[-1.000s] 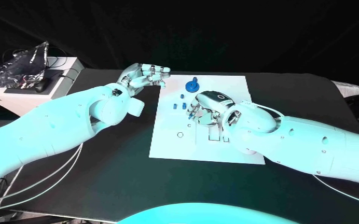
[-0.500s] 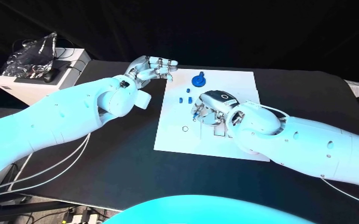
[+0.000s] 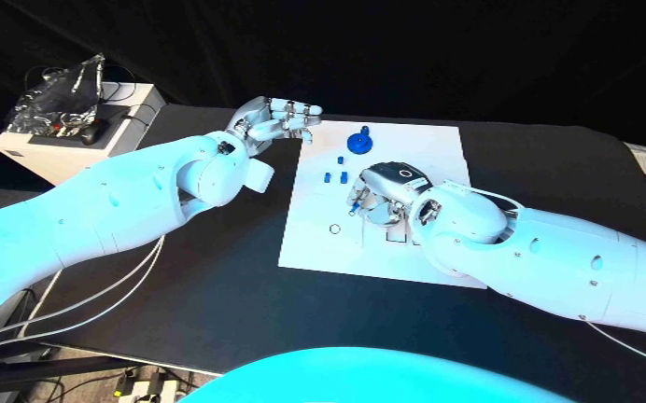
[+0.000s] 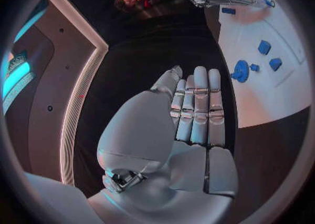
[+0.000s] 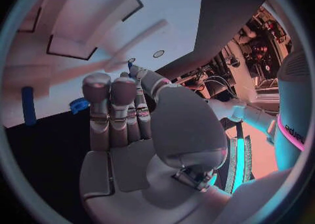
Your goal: Assemble the parts on the task board
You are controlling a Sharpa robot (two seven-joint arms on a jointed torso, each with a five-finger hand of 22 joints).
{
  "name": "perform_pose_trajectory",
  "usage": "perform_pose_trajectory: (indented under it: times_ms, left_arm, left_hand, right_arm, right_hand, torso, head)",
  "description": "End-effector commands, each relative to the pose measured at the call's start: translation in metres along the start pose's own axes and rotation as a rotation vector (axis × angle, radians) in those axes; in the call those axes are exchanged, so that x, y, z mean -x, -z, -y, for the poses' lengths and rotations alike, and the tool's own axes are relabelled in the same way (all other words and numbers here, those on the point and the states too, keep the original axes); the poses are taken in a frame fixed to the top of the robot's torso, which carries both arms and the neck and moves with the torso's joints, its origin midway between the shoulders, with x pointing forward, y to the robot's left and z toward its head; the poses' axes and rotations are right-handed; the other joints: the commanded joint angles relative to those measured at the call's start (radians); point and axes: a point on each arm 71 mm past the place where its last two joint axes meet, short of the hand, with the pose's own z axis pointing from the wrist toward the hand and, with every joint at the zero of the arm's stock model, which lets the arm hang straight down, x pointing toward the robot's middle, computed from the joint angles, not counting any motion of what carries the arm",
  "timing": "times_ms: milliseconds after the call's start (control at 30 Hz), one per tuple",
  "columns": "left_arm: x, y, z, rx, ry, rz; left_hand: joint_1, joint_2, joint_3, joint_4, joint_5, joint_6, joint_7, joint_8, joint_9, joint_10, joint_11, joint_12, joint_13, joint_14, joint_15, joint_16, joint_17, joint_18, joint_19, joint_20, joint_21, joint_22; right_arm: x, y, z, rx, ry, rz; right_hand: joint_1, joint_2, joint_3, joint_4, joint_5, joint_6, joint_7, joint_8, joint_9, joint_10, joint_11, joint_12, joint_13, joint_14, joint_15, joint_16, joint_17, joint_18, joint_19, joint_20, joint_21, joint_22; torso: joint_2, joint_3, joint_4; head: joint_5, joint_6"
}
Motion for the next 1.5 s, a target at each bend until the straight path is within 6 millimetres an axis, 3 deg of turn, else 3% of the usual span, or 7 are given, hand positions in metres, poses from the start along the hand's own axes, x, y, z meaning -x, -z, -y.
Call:
perform_pose_trajectory:
  times_ms: [33, 1500]
  left_arm:
    - [-0.0015, -0.0002, 0.0009, -0.008, 0.009, -0.008]
    - [0.0017, 0.0010, 0.0008, -0.002, 0.005, 0.001]
  left_hand:
    - [-0.007, 0.004, -0.002, -0.005, 0.002, 0.004, 0.001, 0.003, 0.001, 0.003, 0.002, -0.005, -0.001, 0.007, -0.001, -0.004, 0.001, -0.005, 0.003, 0.001, -0.002, 0.001]
    - [-0.009, 0.004, -0.001, -0.004, 0.002, 0.001, 0.003, 0.003, 0.002, 0.000, 0.004, -0.006, -0.001, 0.006, 0.000, -0.005, 0.002, -0.005, 0.005, 0.001, -0.009, 0.002]
  right_arm:
    - [-0.0021, -0.0008, -0.0002, 0.006, 0.032, -0.020]
    - [-0.0056, 0.0003, -0.0037, 0.022, 0.037, -0.039]
  right_hand:
    - [0.004, 0.009, 0.002, -0.007, 0.001, 0.005, 0.002, 0.003, 0.023, 0.009, -0.002, 0.003, 0.001, -0.005, -0.004, 0.005, -0.001, 0.013, 0.044, 0.001, -0.004, 0.075]
    - [0.005, 0.010, 0.002, -0.007, 0.000, 0.005, 0.002, 0.004, 0.022, 0.008, -0.002, 0.003, 0.001, -0.005, -0.004, 0.006, -0.001, 0.013, 0.045, 0.001, -0.007, 0.076]
  torso:
    - [0.000, -0.0005, 0.0003]
    - [0.000, 0.0002, 0.0000]
  head:
    - [0.001, -0.003]
    - [0.017, -0.023]
